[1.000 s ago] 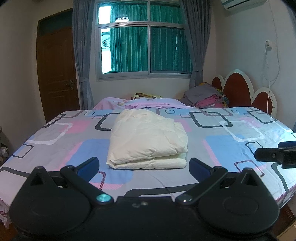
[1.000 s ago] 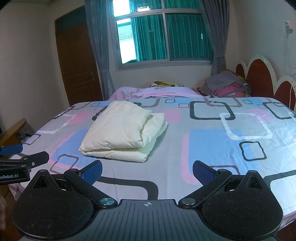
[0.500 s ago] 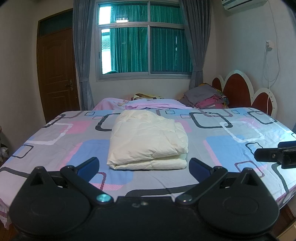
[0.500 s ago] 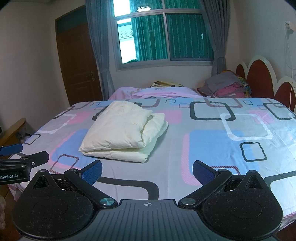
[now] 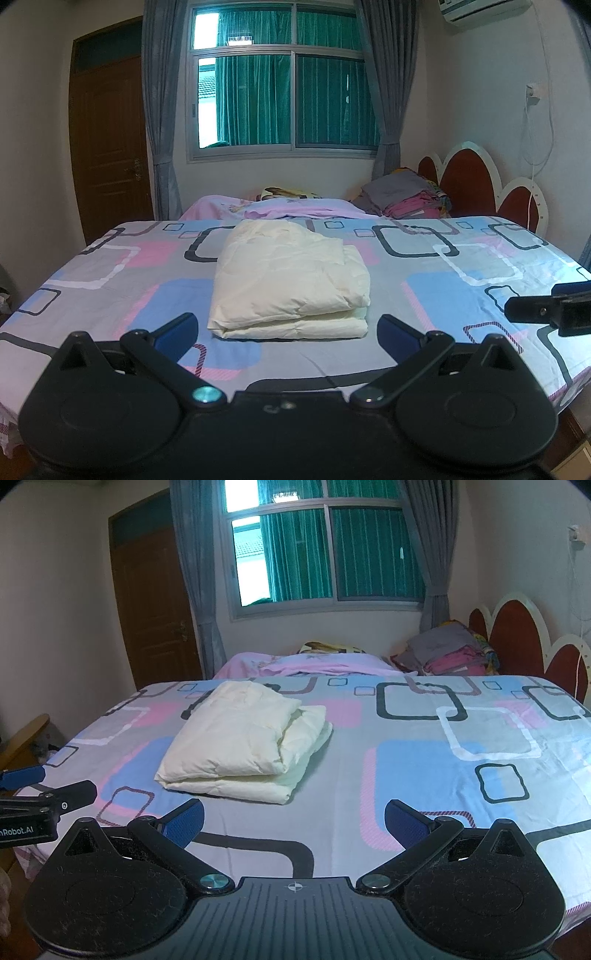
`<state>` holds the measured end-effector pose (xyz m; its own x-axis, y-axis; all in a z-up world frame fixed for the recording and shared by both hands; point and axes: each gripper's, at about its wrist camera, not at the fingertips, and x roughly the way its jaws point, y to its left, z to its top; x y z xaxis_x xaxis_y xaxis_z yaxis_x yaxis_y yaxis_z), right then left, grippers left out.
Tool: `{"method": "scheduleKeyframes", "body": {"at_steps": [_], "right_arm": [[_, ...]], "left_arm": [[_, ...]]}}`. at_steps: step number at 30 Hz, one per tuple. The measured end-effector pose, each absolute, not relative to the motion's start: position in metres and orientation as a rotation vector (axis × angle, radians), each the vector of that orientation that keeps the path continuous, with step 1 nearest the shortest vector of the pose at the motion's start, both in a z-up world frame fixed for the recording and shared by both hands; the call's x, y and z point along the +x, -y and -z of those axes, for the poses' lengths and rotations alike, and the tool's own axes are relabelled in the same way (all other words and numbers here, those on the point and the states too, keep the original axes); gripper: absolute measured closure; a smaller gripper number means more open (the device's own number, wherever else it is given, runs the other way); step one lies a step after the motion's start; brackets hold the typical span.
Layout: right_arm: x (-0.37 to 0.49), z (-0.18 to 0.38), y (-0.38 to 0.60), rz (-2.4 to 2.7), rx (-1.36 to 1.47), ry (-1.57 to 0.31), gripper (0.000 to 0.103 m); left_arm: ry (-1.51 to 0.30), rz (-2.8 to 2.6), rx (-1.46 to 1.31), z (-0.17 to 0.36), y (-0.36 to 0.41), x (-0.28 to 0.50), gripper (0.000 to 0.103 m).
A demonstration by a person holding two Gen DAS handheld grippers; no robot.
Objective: Fold large clothes
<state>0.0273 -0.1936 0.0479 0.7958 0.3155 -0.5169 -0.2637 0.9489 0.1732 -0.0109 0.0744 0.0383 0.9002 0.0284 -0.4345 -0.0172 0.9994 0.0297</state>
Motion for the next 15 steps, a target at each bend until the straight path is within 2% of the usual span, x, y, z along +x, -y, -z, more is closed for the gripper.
{"method": "scheduleKeyframes", "body": {"at_steps": [15], "right_arm": [[0.0308,-0.0477,0.1896,-0.324,0.085,-0.574,0.0]], "left_arm": [[-0.453,-0.024,0.013,-0.0383,-0.0777,-0.0123,0.001]]}}
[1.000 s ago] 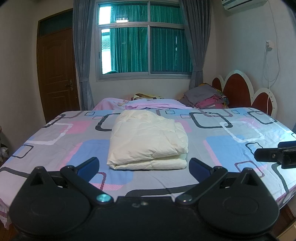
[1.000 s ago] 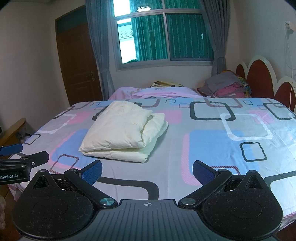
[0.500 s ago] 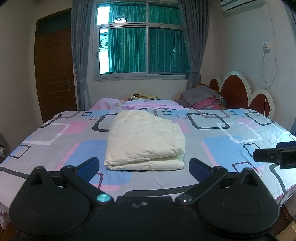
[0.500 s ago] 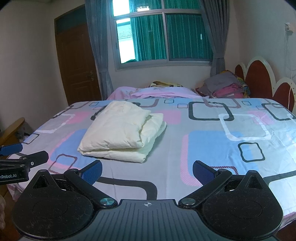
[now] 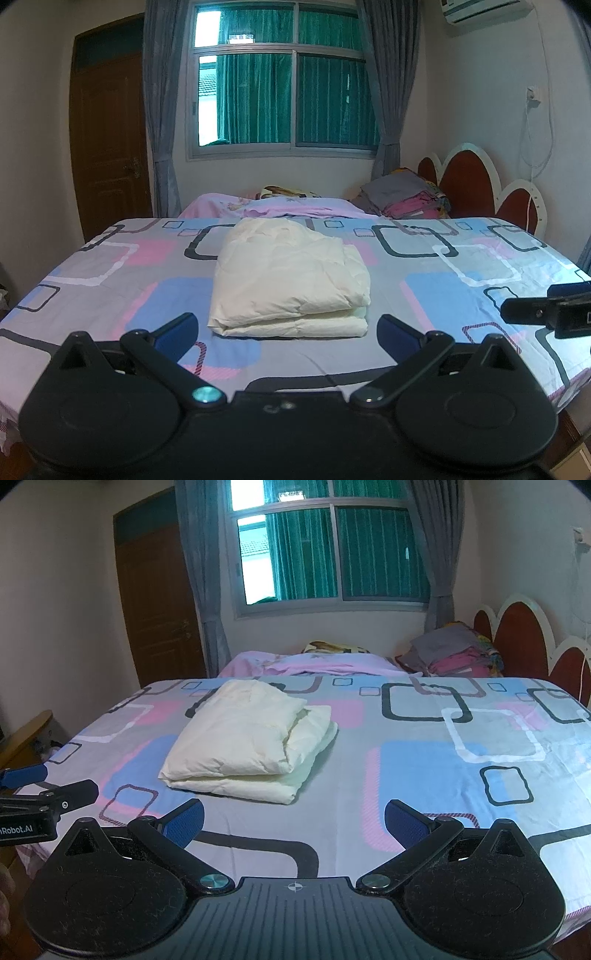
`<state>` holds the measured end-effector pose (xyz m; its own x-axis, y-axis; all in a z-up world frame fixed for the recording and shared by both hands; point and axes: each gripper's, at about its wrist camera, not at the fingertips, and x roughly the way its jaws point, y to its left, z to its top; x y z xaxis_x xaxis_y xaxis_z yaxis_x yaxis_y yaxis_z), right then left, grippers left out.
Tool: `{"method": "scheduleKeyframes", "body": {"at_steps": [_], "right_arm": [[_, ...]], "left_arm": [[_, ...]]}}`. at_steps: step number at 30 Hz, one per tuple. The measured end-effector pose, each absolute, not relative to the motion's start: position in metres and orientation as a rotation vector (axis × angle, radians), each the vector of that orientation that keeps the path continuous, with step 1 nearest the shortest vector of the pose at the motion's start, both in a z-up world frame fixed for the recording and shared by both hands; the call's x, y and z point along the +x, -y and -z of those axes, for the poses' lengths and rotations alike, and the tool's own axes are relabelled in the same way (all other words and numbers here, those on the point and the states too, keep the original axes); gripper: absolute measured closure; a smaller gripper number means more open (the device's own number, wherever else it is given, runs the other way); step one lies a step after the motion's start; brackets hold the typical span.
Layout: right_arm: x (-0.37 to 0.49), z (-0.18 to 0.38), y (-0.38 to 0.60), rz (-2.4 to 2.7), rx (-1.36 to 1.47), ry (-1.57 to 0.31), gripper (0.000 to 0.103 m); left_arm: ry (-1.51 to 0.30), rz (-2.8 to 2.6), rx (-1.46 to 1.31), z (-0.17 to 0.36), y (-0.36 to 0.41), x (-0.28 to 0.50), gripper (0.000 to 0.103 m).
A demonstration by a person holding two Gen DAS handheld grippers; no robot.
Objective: Fold large clothes
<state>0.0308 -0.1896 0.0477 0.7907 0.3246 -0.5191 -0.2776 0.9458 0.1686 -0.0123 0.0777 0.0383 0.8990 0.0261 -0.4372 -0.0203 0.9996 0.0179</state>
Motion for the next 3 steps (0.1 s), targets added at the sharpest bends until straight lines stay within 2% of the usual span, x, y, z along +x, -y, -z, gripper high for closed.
{"method": "scheduleKeyframes", "body": {"at_steps": [3], "right_arm": [[0.0316,-0.0471,0.1896,-0.327,0.085,-0.575,0.0]], "left_arm": [[-0.458,-0.024,0.008,-0.0386,-0.0788,-0.0121,0.001]]}}
